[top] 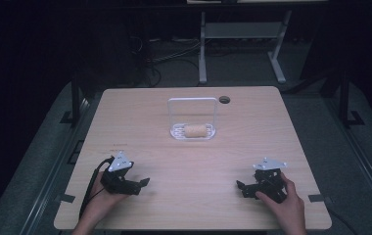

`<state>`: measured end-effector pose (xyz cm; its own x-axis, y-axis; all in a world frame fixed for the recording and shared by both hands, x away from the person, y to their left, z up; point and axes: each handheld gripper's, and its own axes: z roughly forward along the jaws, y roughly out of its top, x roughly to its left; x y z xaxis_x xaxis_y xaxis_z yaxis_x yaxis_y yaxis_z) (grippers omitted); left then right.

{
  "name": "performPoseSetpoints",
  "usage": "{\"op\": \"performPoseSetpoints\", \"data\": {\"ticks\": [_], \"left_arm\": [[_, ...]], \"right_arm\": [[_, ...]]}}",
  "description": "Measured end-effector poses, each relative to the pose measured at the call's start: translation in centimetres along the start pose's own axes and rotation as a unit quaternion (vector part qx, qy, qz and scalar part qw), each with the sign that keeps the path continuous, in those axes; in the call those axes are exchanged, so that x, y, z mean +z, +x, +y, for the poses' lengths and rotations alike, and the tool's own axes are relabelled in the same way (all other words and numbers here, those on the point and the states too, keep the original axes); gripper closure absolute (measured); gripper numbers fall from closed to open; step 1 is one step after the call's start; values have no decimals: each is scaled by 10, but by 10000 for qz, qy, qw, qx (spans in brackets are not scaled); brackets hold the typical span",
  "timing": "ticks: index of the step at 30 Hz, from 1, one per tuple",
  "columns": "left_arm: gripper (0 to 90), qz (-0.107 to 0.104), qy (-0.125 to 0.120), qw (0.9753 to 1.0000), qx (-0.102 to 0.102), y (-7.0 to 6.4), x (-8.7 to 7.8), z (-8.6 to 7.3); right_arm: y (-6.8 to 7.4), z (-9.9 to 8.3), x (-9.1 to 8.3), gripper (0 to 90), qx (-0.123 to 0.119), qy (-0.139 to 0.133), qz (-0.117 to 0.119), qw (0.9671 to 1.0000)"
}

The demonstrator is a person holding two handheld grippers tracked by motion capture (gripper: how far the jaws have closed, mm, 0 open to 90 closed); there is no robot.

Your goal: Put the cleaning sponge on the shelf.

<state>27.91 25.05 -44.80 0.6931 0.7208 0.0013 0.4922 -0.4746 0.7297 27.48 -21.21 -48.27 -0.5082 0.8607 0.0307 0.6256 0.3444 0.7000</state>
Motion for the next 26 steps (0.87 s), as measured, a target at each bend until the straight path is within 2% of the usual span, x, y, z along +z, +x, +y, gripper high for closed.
{"op": "performPoseSetpoints", "data": {"ticks": [8,14,19,23,26], "left_arm": [[132,114,181,9998,-64,2,-5,-24],[131,179,267,9995,-71,3,-5,-35],[129,134,235,9996,-53,4,-5,-37],[129,81,62,9999,-41,5,-5,-41],[129,81,68,9999,-38,5,-5,-41]], "right_arm": [[0,0,0,10,12,-4,3,10000],[0,0,0,10,10,-5,4,10000],[0,0,0,10,9,-5,4,10000],[0,0,0,9,10,-6,6,10000],[0,0,0,10,8,-4,5,10000]]}}
